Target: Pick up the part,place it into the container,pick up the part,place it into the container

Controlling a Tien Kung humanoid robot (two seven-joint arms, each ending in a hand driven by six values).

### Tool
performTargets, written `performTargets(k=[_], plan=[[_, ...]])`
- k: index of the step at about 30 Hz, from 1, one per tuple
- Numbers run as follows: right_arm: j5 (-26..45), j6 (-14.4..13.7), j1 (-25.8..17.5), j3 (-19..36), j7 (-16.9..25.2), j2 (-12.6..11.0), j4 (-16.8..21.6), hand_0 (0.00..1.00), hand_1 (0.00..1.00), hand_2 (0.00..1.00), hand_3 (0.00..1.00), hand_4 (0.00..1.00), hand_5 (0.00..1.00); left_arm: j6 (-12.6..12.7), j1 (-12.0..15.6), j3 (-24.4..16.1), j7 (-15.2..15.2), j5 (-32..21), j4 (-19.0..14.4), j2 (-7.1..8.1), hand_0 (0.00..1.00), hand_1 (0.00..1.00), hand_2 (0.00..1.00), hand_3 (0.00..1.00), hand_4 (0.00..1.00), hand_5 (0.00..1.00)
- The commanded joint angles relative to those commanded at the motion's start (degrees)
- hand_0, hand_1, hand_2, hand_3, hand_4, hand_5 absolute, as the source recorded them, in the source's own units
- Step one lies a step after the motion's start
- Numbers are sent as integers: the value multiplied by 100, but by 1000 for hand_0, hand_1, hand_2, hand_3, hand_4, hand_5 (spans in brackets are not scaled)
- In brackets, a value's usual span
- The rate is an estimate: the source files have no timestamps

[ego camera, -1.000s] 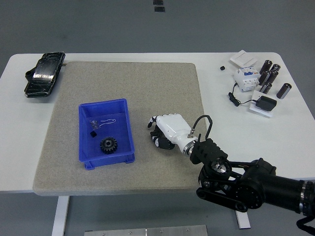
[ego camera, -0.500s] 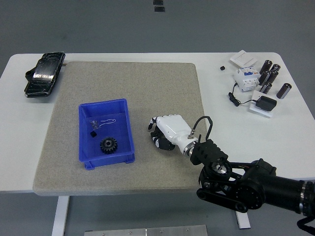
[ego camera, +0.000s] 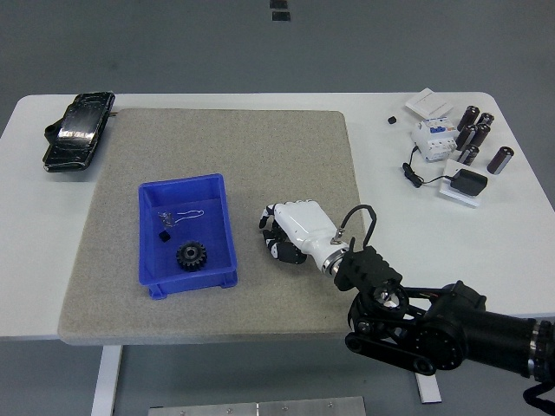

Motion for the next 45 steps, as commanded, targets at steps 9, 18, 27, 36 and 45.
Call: performTargets(k=[9,18,27,36,45], plan=[[-69,-106,182,234,-32,125,177,253,380,432,541,372,50,21,-7,4,-4,-10,-4,-3,722,676,659,593,692,378],[-143,-119,672,199,-131,618,435,255,385,434,547,363,46,34,-8,-12,16,20,-16,0,722,677,659,596,703,391],[48,-75,1079,-380,-157,951,606,258,389,434,553,347,2,15,-41,-21,35,62,-21,12,722,678,659,597,705,394],[375,189,1016,-657,41,951,363,776,788,812,751,448,231,-14,-31,-35,78,96,-31,16,722,678,659,596,708,402],[640,-4,959,-617,322,951,468,859,835,852,825,511,259,-24,-45,-16,74,75,-29,7,722,678,659,596,711,401]])
